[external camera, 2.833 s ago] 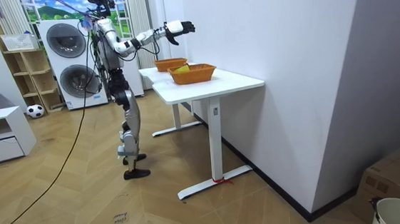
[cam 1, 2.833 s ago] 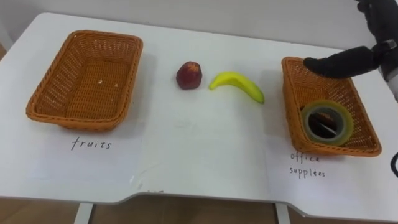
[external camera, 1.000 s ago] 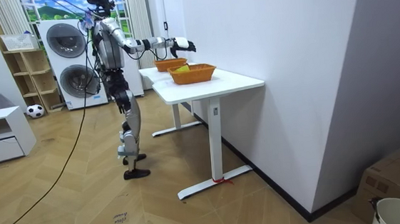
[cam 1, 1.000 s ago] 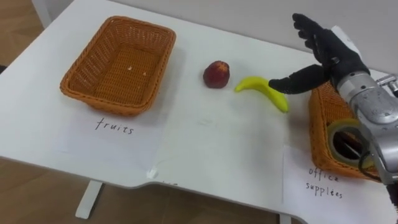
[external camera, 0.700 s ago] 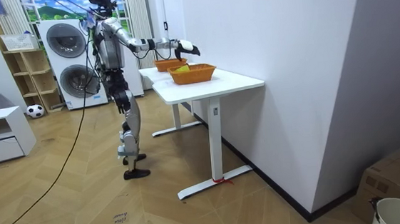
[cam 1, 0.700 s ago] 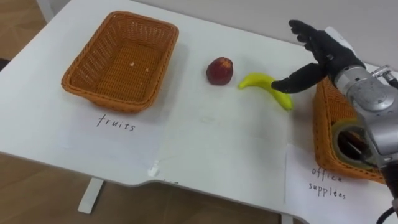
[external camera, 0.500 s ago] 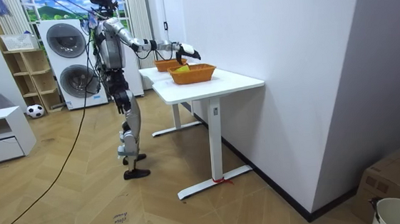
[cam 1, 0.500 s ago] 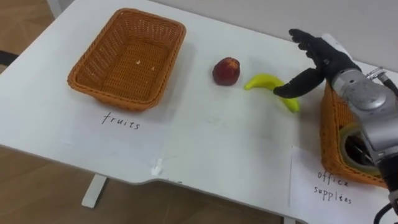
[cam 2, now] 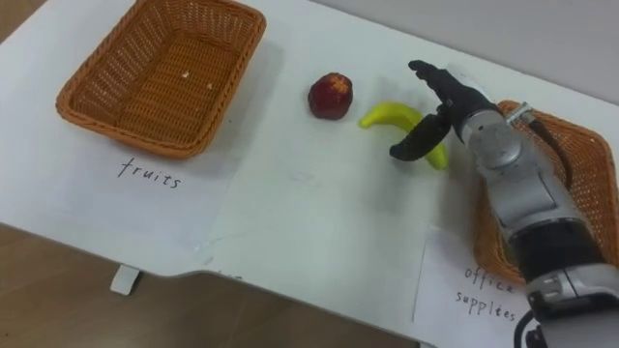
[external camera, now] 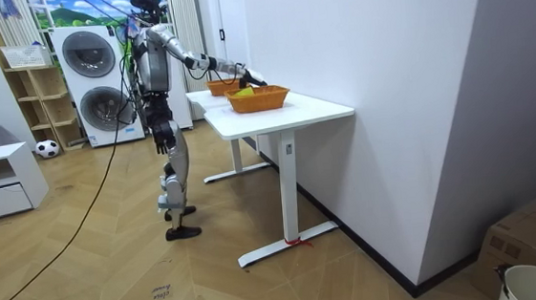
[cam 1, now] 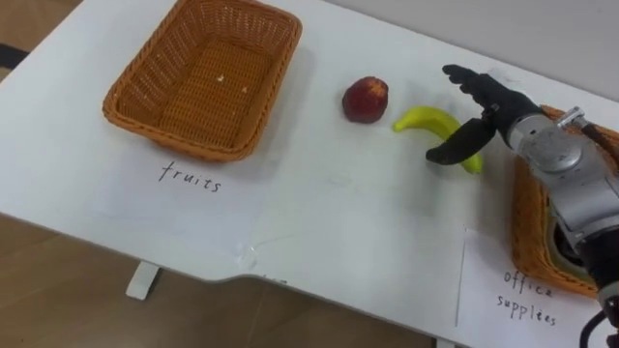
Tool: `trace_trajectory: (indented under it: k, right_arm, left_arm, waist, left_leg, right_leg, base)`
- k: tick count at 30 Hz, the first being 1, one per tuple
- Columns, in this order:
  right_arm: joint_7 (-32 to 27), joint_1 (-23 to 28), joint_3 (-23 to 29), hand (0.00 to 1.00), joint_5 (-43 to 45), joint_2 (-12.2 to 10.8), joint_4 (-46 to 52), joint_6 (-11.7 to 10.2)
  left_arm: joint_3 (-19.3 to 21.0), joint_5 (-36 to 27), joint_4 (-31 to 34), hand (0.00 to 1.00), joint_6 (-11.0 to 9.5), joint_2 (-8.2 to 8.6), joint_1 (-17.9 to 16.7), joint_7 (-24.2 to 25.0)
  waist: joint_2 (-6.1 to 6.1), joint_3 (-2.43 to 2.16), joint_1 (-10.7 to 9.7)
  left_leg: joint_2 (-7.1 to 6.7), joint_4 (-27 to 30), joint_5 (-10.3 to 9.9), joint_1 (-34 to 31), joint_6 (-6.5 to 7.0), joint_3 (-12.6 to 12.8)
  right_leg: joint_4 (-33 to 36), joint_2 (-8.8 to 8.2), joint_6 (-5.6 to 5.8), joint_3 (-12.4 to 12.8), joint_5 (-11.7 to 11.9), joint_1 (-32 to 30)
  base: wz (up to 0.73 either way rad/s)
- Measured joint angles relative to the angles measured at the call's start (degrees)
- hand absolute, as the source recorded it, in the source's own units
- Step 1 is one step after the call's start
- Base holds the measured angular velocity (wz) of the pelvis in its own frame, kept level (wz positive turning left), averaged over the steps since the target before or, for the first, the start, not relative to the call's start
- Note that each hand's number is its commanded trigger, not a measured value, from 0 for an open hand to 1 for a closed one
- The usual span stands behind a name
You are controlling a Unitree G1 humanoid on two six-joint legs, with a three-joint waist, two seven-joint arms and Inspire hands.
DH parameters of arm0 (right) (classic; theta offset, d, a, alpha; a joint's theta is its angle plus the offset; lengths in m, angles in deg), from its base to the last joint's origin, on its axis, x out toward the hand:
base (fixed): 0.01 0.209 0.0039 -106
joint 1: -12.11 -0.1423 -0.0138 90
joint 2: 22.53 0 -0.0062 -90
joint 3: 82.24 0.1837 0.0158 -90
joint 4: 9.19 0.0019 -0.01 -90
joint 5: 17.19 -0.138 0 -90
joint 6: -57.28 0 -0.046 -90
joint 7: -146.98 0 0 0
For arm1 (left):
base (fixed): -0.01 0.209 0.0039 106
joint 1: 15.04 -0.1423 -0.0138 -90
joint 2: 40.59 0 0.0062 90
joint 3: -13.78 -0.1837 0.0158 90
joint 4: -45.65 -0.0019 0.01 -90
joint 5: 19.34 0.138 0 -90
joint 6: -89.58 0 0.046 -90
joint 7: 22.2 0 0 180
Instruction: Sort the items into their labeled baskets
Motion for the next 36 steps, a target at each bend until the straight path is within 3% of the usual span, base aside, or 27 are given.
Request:
trace_trajectory:
  k: [15, 26, 36]
  right_arm:
    - [0.0, 0.0, -0.1, 0.0, 2.9, 0.0, -1.8, 0.0]
    - [0.3, -3.7, -6.1, 0.0, 6.2, 0.3, -3.1, -0.1]
    - [3.2, -4.4, -6.8, 0.0, 5.8, 0.8, -4.1, -0.1]
  left_arm:
    - [-0.1, 0.0, -1.4, 0.0, -0.3, -0.15, 2.2, 1.0]
    - [-1.8, 0.0, -1.7, 0.0, -0.3, -0.19, 3.3, -0.4]
    - [-4.4, -0.1, -1.6, 0.0, -0.1, -0.57, 4.5, -0.4]
  waist:
    - [-0.28, 0.29, 1.2]
    - [-0.28, 0.35, 1.2]
    - [-0.09, 0.47, 1.2]
  left_leg:
    - [-0.02, 0.1, 0.0, 0.0, 0.0, 0.1]
    - [0.05, 0.4, 0.1, -1.0, -0.09, 0.0]
    - [0.14, 0.8, 0.1, -1.5, -0.1, -0.2]
  right_leg:
    - [0.0, -0.02, 0.0, 0.2, 0.0, -0.1]
    - [-0.1, 0.07, -0.15, 0.2, 0.1, -1.0]
    - [-0.1, 0.21, -0.35, -0.1, 0.2, -1.0]
  base:
    - [0.0]
    - [0.0]
    - [0.0]
